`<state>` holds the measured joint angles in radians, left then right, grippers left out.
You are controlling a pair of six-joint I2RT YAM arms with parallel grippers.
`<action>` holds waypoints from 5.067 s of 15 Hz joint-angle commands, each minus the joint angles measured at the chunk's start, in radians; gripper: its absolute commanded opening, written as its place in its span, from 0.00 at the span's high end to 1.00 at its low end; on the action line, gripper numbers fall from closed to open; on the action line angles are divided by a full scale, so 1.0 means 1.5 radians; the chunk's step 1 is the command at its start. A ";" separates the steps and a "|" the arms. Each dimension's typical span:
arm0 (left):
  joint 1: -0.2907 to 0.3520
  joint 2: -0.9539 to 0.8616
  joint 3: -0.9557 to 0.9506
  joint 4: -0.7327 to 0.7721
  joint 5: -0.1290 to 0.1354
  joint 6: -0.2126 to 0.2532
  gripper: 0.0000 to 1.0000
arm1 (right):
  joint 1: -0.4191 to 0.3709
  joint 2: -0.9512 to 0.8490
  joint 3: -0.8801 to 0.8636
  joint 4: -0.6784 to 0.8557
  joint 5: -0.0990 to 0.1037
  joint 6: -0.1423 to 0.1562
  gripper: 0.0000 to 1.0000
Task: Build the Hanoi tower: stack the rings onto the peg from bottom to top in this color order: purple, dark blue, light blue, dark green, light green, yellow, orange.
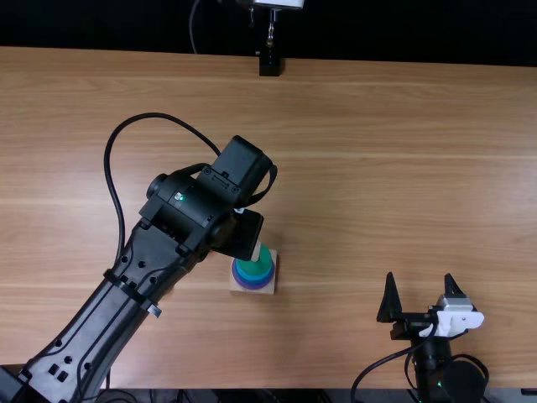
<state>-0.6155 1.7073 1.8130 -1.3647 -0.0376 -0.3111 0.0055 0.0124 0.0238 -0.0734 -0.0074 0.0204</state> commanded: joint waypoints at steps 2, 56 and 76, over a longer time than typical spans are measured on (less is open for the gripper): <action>-0.018 -0.007 0.023 -0.002 0.003 -0.017 1.00 | -0.003 -0.008 -0.007 -0.003 -0.005 -0.003 0.00; -0.056 0.043 0.001 0.074 0.004 -0.087 0.00 | -0.003 -0.008 -0.007 -0.003 -0.005 -0.003 0.00; 0.257 -0.186 -0.541 0.428 -0.003 0.119 0.00 | -0.003 -0.008 -0.007 -0.003 -0.005 -0.003 0.00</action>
<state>-0.2291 1.4490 1.0206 -0.7250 -0.0448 -0.1467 0.0059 0.0120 0.0238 -0.0727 -0.0078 0.0204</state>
